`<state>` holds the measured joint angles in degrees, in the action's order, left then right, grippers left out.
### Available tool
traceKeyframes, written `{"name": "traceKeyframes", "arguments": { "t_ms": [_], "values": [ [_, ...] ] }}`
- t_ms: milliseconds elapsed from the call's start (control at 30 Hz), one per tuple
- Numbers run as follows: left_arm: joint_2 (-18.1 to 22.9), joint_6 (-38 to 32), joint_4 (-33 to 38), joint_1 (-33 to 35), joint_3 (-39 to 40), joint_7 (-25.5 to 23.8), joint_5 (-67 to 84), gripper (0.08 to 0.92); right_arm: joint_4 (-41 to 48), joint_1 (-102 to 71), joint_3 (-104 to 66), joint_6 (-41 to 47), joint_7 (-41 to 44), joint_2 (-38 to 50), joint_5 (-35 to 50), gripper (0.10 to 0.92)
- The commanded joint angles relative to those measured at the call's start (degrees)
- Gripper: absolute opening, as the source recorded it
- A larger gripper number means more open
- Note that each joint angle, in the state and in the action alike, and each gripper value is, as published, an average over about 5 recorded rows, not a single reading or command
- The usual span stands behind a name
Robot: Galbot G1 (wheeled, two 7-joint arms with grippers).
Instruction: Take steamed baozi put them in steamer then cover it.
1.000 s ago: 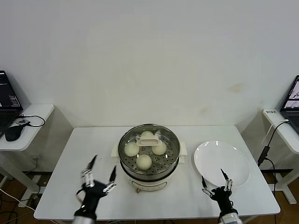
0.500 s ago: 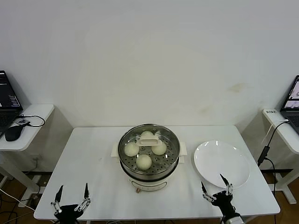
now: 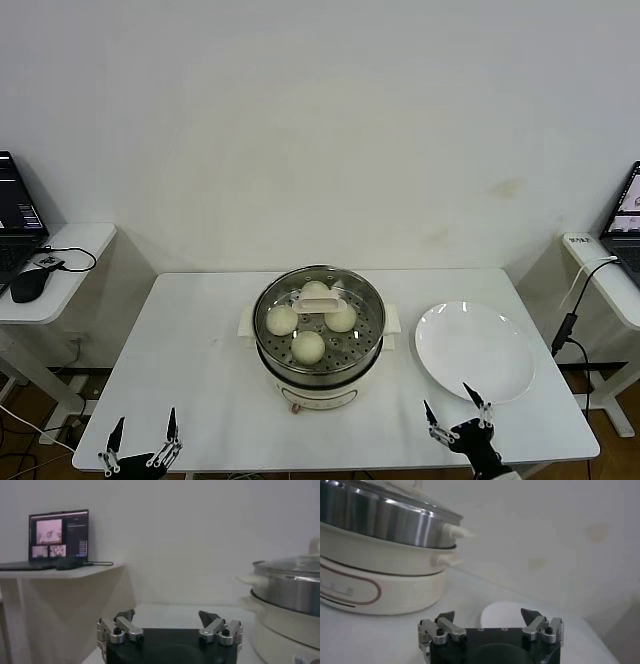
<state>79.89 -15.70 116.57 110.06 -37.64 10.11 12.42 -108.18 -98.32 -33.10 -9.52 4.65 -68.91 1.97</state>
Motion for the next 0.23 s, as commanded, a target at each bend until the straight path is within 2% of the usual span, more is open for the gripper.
{"name": "traceKeyframes", "arguments": {
  "t_ms": [33,233],
  "values": [
    [0.2,1.2,0.2,1.1,-1.0,-1.4,1.3,0.823,-1.1,-1.9,-1.0,1.4,1.5,0.9,3.7,0.823],
    [0.3,1.2,0.6,1.7,-0.9,-1.9,0.7,0.823,-1.9,-2.0,-0.8,3.0,1.2,1.1,4.7,0.823]
  ]
}}
